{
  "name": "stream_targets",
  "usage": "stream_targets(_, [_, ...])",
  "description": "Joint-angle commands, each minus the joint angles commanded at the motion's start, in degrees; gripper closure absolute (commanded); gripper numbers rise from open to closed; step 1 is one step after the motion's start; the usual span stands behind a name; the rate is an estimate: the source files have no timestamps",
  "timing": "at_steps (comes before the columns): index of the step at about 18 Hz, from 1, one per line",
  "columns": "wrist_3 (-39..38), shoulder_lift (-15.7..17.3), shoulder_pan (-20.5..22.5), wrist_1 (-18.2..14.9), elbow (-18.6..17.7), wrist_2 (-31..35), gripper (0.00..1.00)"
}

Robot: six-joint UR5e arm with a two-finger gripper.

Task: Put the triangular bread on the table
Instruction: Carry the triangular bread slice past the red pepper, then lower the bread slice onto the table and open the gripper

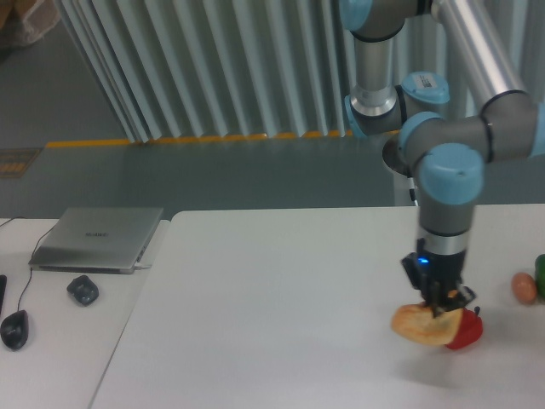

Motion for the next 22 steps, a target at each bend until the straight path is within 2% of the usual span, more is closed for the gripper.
stream_targets(2, [-0.8,-1.0,-1.2,0.8,0.0,0.3,1.0])
stream_targets(10, [-3.0,-1.2,-3.5,1.0,-1.8,2.8,1.0])
stream_targets(12, [-2.9,-1.1,-3.5,0.9,-1.8,2.9,0.8])
stream_targets(13, [-2.8,-1.1,-3.5,1.0,-1.8,3.2,0.43])
stream_targets(14, [-2.3,-1.1,-3.5,1.2,-1.8,3.9,0.0])
stream_targets(19, [-2.4,-0.9,-3.5,1.0,-1.8,4.8,0.0])
stream_targets(22, [-1.5,-0.4,-3.5,1.1,-0.9,8.9,0.0])
